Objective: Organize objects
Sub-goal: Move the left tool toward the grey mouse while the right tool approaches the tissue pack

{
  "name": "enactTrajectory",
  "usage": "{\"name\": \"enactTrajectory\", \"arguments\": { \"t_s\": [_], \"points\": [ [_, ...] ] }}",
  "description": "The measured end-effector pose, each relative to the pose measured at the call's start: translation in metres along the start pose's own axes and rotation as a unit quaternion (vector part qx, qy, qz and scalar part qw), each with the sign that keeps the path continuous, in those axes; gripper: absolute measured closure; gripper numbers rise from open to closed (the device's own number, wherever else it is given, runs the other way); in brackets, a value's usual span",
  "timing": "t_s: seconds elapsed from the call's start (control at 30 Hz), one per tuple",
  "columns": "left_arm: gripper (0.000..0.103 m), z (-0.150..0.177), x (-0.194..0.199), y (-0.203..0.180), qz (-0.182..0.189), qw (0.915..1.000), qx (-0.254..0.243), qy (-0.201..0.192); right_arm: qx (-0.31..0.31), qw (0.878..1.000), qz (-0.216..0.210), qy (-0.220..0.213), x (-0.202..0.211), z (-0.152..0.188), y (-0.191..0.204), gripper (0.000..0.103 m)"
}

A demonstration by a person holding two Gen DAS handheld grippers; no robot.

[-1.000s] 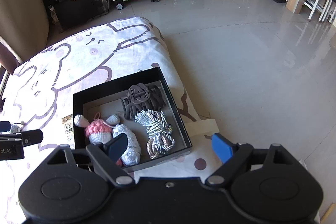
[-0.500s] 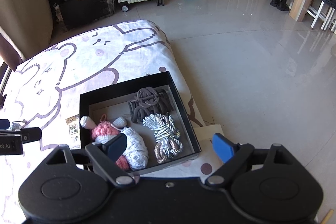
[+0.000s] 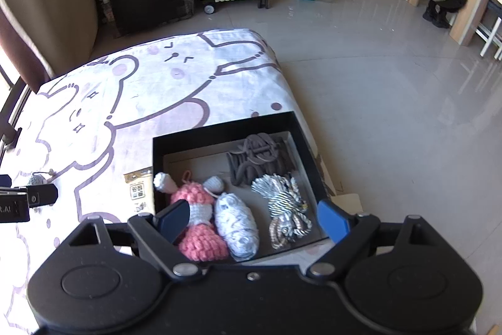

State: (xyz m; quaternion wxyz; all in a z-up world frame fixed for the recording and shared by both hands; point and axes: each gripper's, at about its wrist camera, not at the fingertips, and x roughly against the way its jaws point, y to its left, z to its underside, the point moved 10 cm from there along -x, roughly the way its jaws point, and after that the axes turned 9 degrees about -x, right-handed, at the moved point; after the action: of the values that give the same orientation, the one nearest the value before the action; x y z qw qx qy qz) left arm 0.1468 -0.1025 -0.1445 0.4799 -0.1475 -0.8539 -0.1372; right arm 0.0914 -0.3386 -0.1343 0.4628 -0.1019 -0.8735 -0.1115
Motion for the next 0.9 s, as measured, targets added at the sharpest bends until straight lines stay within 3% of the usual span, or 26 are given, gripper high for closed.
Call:
{"name": "enactTrajectory", "arguments": {
  "t_s": [0.9],
  "points": [
    [0.004,0.038,0.01,0.111,-0.037,0.9967,0.072,0.004,0.057,0.997,-0.048,0.017,-0.015,0.014,0.118,0.014]
  ]
}}
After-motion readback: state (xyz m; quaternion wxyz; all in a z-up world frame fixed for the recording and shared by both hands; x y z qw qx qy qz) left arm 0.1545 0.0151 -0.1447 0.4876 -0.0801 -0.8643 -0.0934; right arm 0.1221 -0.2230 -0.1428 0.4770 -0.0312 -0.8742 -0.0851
